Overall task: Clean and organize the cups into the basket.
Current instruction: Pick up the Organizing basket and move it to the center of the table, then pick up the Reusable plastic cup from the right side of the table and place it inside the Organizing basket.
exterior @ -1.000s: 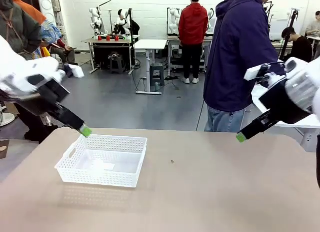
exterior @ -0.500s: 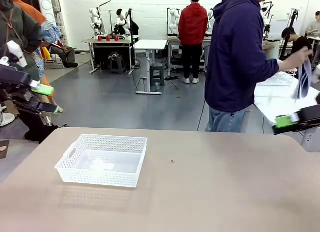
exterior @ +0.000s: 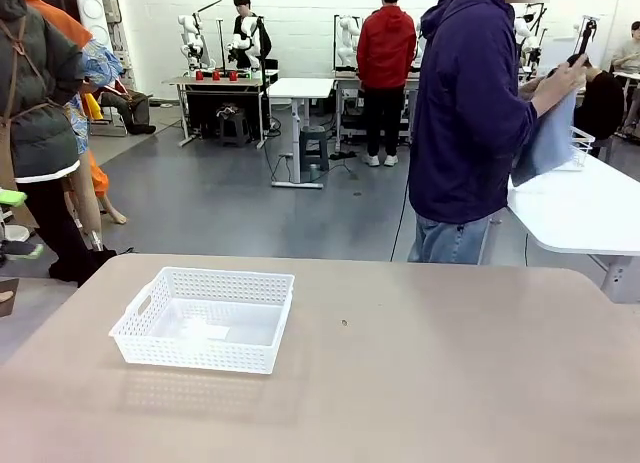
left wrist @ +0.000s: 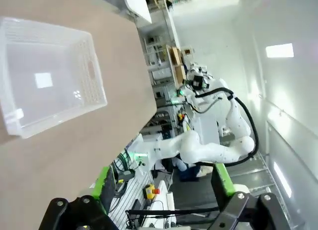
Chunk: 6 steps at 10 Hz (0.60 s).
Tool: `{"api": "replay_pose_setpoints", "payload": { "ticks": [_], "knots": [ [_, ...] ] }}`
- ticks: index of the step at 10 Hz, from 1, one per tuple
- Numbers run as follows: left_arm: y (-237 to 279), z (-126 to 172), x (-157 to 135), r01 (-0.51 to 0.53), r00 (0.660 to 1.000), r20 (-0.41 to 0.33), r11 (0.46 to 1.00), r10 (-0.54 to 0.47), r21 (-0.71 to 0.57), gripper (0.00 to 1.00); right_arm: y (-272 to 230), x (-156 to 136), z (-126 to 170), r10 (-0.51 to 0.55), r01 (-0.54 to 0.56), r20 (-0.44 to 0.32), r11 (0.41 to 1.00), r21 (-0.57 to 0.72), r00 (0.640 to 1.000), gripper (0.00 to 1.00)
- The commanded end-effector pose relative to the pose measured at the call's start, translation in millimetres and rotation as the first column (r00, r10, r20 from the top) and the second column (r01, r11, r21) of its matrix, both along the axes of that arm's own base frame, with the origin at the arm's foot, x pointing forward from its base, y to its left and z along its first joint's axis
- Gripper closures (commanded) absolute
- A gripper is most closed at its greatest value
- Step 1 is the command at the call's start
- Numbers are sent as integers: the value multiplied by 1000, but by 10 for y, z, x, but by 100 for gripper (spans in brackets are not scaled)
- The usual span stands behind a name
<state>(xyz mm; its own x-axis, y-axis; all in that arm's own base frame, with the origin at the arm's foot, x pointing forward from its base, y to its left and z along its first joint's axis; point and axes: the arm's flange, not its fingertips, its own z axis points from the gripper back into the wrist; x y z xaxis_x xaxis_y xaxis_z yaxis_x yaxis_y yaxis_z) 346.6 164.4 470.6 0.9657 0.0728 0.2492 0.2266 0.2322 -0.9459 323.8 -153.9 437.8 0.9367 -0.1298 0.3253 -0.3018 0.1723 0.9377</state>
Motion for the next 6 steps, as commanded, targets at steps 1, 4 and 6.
{"api": "replay_pose_setpoints", "payload": {
  "ticks": [1, 4, 6],
  "knots": [
    [276, 156, -83, -63, 998, 31, 997, 61, 46, 0, -195, -71, 55, -54, 52, -30, 997, -48, 998, 0],
    [576, 243, -375, -136, 991, 24, 984, 134, 112, 0, -711, -327, -73, -178, 176, -109, 984, -29, 978, 0],
    [693, 257, -515, -189, 982, 20, 972, 188, 140, 0, -950, -500, -90, -255, 257, -98, 967, 2, 962, 0]
  ]
}}
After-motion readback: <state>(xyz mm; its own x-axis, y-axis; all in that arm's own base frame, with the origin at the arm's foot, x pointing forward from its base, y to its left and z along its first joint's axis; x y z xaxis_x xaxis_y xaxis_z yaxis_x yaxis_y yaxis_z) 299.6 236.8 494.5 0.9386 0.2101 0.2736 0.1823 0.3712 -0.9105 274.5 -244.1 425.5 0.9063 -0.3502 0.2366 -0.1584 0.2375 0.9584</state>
